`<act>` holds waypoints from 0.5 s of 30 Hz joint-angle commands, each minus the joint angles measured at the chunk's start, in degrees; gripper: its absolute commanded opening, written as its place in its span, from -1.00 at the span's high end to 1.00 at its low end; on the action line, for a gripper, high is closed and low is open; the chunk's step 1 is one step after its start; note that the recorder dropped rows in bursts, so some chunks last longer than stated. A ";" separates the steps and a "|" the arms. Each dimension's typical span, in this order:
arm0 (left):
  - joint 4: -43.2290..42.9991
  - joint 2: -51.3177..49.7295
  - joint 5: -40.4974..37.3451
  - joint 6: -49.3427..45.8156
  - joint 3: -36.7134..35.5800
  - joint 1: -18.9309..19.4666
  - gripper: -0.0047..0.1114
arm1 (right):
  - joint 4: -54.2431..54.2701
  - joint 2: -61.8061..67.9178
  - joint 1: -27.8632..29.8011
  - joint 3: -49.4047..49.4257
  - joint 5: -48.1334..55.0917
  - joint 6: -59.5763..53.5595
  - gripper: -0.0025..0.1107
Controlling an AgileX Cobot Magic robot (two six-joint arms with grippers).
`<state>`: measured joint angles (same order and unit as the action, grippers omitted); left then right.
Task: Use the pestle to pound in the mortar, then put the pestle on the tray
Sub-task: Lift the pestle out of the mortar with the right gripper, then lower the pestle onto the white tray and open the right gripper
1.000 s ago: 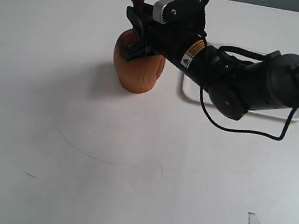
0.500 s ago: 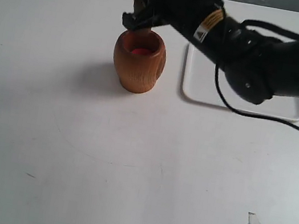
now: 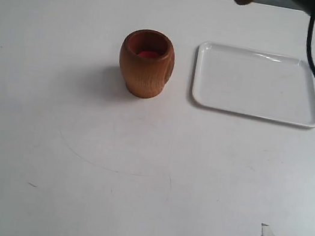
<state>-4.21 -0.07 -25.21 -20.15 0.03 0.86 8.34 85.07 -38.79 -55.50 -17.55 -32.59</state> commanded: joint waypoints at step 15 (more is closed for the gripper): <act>0.42 0.07 0.17 0.47 -0.03 -0.44 0.92 | 7.43 3.85 14.21 0.10 14.84 -3.12 0.96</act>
<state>-4.21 -0.07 -25.21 -20.15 0.03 0.86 15.08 86.30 -24.99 -55.50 -2.79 -35.90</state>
